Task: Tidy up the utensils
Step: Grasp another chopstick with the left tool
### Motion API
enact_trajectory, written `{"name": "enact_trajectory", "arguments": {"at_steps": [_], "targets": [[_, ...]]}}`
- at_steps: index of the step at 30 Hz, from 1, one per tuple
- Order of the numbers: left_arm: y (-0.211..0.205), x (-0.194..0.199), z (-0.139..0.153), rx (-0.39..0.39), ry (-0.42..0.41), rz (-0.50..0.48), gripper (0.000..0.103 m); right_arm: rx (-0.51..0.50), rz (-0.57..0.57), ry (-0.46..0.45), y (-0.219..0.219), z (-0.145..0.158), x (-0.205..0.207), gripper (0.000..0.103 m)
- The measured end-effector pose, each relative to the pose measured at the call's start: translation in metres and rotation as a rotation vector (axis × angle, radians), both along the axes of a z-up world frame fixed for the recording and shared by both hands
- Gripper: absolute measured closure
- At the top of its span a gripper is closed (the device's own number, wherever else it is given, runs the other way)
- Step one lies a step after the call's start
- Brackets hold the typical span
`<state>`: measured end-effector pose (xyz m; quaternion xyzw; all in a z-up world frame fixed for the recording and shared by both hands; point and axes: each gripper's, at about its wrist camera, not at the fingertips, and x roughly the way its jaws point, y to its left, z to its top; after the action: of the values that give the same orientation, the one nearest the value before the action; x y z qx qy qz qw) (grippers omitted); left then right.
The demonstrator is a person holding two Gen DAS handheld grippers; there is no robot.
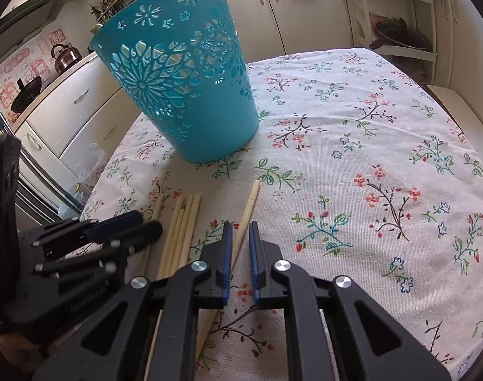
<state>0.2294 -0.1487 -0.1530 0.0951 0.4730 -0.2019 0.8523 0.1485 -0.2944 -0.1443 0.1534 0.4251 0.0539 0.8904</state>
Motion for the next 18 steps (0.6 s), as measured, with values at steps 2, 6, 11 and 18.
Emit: {"name": "enact_trajectory", "arguments": {"at_steps": [2,6,11,18], "targets": [[0.006,0.008,0.0,-0.049,0.034,-0.017,0.098,-0.022,0.023,0.016,0.001,0.002,0.001,0.093],[0.017,0.015,0.001,-0.062,0.065,-0.014,0.098,-0.058,0.04,0.041,-0.001,0.006,0.001,0.093],[0.017,0.023,0.001,-0.041,0.063,0.02,0.097,-0.073,0.037,0.036,0.003,0.003,0.013,0.088],[0.014,0.029,0.001,-0.025,0.062,0.023,0.097,-0.138,0.115,0.046,0.011,0.008,0.011,0.095]]}}
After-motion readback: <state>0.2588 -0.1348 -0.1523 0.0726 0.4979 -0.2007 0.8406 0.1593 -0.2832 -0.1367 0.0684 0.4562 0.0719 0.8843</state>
